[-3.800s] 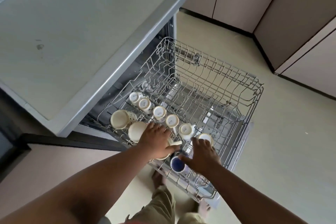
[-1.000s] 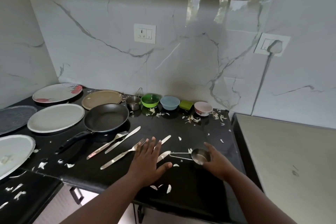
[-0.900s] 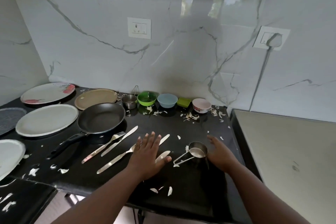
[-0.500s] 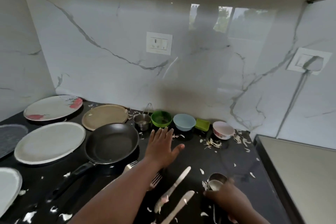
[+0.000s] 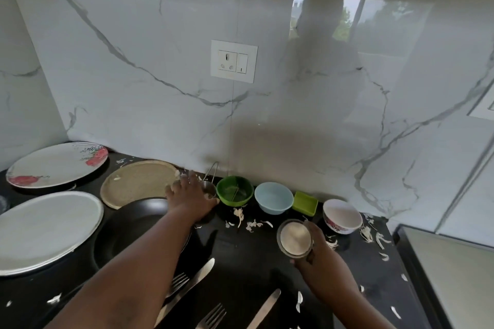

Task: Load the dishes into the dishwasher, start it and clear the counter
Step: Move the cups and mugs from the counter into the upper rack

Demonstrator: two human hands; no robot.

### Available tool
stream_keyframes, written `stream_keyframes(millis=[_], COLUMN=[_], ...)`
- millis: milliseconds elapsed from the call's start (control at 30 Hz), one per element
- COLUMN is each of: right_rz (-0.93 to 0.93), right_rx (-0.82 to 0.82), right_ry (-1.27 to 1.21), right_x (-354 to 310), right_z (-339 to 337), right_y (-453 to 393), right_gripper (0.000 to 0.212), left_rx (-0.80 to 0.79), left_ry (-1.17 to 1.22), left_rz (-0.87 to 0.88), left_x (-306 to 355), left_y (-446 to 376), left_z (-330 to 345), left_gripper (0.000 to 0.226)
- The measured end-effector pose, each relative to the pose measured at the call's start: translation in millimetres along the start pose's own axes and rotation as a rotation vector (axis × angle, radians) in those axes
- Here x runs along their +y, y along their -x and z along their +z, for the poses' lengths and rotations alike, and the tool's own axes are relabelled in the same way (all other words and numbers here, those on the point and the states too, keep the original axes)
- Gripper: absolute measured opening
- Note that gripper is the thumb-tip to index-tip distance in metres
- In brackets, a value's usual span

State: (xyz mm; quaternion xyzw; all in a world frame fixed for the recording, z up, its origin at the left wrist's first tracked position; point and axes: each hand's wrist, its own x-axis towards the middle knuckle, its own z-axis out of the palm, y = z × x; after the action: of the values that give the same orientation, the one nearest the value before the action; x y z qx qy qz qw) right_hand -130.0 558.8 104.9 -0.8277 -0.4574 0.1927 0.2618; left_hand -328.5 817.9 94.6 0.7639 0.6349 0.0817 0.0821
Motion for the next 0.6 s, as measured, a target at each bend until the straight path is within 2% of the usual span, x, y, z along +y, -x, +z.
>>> stream_keyframes(millis=[100,167,233,300,367,500,600], right_rz=[-0.05,-0.053,-0.045,-0.032,-0.025,-0.018,-0.021], right_rx=[-0.008,-0.016,-0.004,0.005,0.004,0.025,0.041], right_ry=[0.028,0.011,-0.031,-0.071,-0.073,-0.068,-0.067], right_x=[1.0,5.6,10.8,16.0,18.6,19.1,16.6], right_z=[7.7,13.6,18.6,22.7,24.6,23.7,21.4], right_y=[-18.1,-26.7,-30.8,-33.2,-33.4,-30.8,-24.9], right_gripper=[0.082,0.083,0.083,0.083,0.083,0.083,0.082], left_rx=[-0.064,-0.119,-0.153,-0.135,-0.112,-0.027,0.096], left_ry=[-0.039,-0.068,-0.079,-0.071,-0.06,0.061,0.453], left_rz=[-0.023,-0.021,0.008,0.051,0.056,-0.019,-0.023], left_x=[-5.7,-7.8,-8.3,-8.9,-9.9,-14.2,-16.4], left_y=[-19.3,-29.2,-36.0,-40.7,-42.5,-39.8,-28.7], left_z=[7.0,11.4,14.3,15.5,15.8,16.2,3.8], left_gripper=[0.126,0.125,0.109,0.083,0.074,0.099,0.109])
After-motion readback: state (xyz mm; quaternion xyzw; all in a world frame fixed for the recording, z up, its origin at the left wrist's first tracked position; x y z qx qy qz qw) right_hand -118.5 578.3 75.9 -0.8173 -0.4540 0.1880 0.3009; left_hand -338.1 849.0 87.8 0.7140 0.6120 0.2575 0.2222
